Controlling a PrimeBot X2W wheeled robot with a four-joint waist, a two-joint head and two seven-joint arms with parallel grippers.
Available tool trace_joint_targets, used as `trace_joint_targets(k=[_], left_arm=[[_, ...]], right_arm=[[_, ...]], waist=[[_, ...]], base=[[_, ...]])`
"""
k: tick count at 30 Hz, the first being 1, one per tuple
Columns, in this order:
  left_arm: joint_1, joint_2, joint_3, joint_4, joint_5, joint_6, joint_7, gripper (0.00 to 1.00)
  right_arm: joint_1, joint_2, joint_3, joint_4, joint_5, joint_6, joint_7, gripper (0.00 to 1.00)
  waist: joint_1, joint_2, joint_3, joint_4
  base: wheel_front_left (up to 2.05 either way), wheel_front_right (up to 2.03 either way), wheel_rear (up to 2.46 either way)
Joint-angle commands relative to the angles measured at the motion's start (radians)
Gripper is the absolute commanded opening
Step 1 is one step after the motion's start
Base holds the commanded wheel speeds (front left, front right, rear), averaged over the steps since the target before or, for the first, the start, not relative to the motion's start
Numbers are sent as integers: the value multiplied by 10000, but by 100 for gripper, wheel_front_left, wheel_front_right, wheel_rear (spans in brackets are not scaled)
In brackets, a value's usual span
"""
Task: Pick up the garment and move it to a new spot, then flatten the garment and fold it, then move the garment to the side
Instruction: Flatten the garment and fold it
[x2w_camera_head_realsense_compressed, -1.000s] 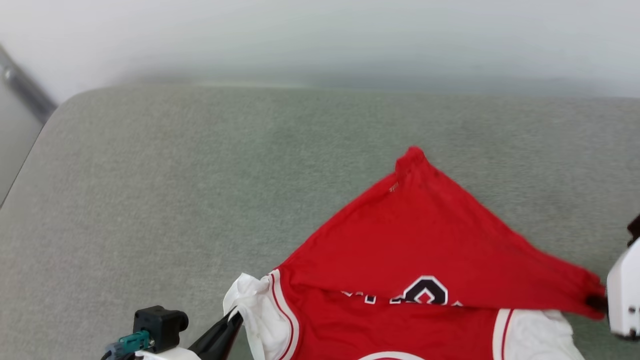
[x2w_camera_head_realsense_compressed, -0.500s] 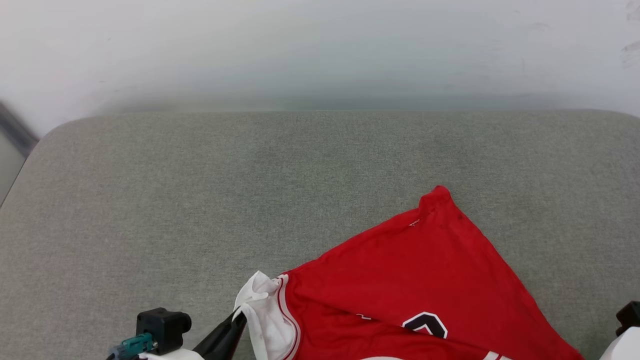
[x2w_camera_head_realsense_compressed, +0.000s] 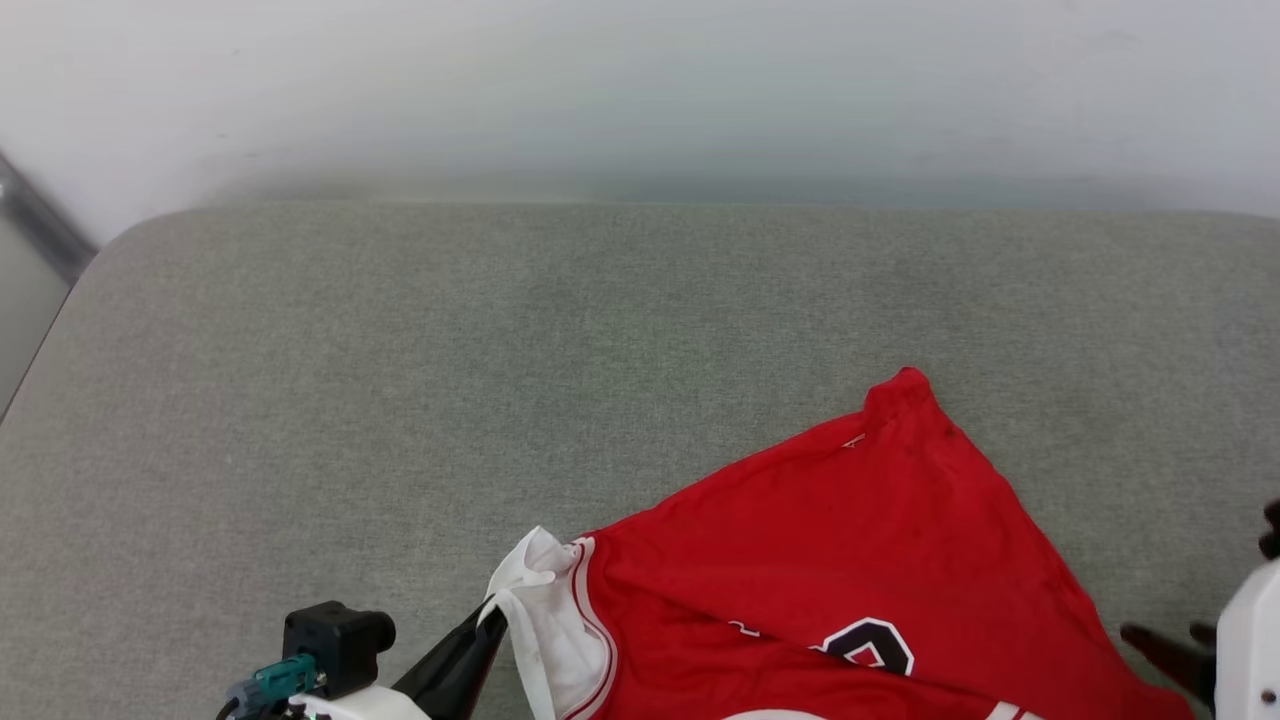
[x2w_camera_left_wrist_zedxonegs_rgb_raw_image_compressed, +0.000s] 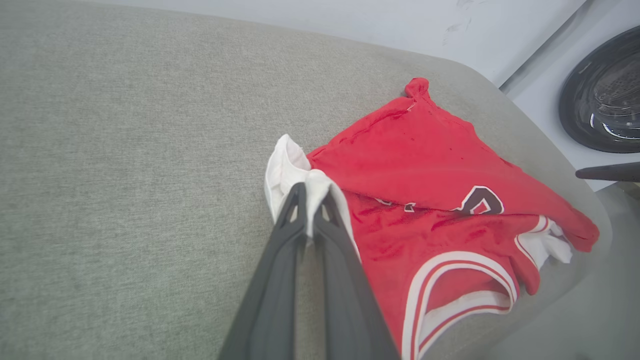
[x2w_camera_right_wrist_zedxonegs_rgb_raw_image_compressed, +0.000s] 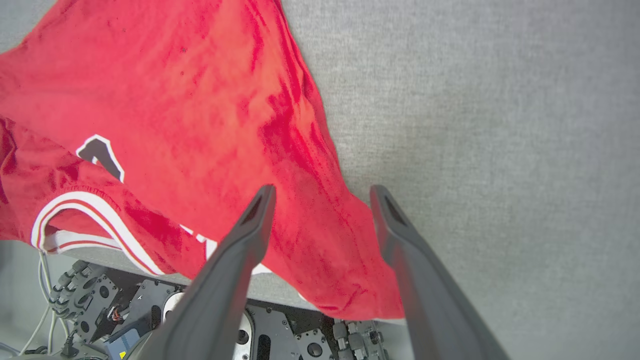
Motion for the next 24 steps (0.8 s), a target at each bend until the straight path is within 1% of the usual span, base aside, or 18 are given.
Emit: trace_joint_targets(k=[1,5,9,13,16,20,24], left_arm=[[-170,17,-18,-67,87,-4,-19,0],[-352,66,-47,-292,198,27,29,0],[-599,77,-142,-588,387,-35,126,0],[-1021,-8,-240,-811,548,-138,219,0],[-1271,-144,-308,-878,620,-198,190,0],[-1521,-368,-473,-899,670,-334,157,0],[-1789,-604,-613,-847,692,-462,117,0]], right_arm=[[-357,-38,87,-261,82,-2,144,100],[-1391,-27,294,-768,102,-2,574,100],[-2695,169,498,-605,-176,-2,850,100],[-3951,326,643,36,-696,0,916,100],[-4754,294,906,704,-1135,-2,1059,100],[-5527,162,1118,1569,-1632,-2,1130,100],[-5978,-5,1138,2262,-1992,-2,1103,100]], waist=[[0,0,156,153],[0,0,581,438],[0,0,1198,863],[0,0,1817,1391],[0,0,2226,1800],[0,0,2645,2231],[0,0,2973,2643]], base=[[0,0,0],[0,0,0],[0,0,0],[0,0,0],[0,0,0],[0,0,0],[0,0,0]])
